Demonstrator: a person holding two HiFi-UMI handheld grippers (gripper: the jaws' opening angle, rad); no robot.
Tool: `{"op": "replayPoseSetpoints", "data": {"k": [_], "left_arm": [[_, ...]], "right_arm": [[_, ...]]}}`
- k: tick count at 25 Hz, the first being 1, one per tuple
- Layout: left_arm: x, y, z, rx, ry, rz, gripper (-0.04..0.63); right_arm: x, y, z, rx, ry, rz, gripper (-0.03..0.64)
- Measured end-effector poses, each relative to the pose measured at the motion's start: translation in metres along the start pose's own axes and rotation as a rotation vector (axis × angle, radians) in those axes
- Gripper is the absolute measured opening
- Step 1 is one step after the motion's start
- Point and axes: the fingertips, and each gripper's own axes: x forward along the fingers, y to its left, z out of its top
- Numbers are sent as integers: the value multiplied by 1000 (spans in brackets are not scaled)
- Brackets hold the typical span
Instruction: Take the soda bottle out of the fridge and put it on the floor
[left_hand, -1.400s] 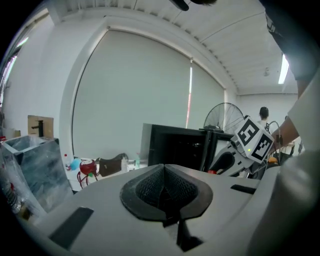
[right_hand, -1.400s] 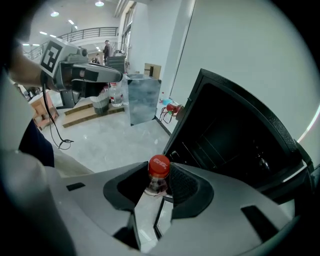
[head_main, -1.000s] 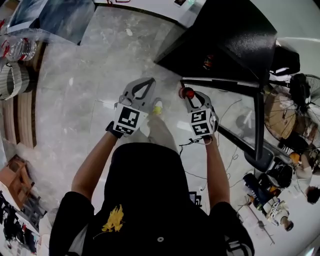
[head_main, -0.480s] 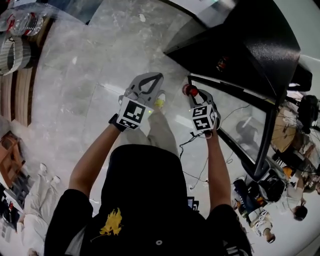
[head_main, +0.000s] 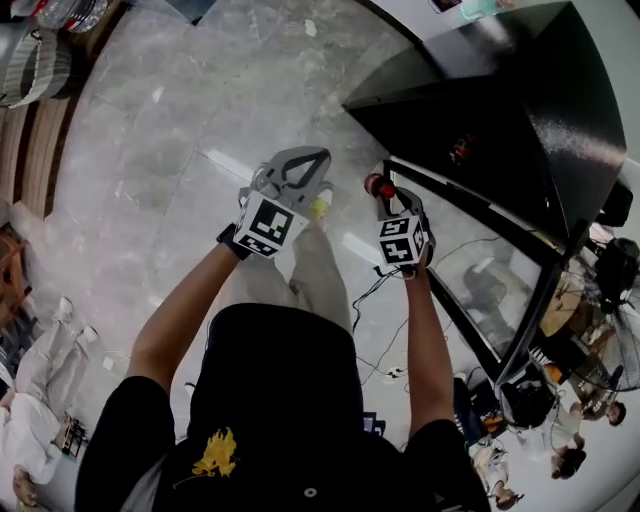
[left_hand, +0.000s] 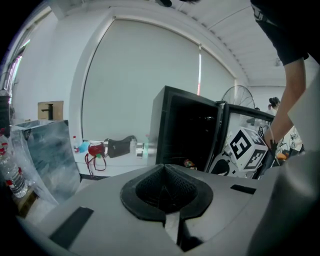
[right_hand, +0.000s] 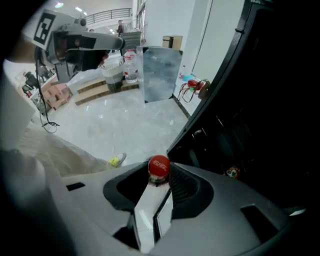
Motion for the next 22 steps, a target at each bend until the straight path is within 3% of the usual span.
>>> {"op": "replayPoseSetpoints", "data": {"k": [13,22], "left_arm": [[19,29,-73,-37,13,102,18],[20,52,-153,-78,-2,169,18]], "right_arm": [[108,14,-22,-83,107,68,124],[188,30,-35,-88,134,57,124]]}}
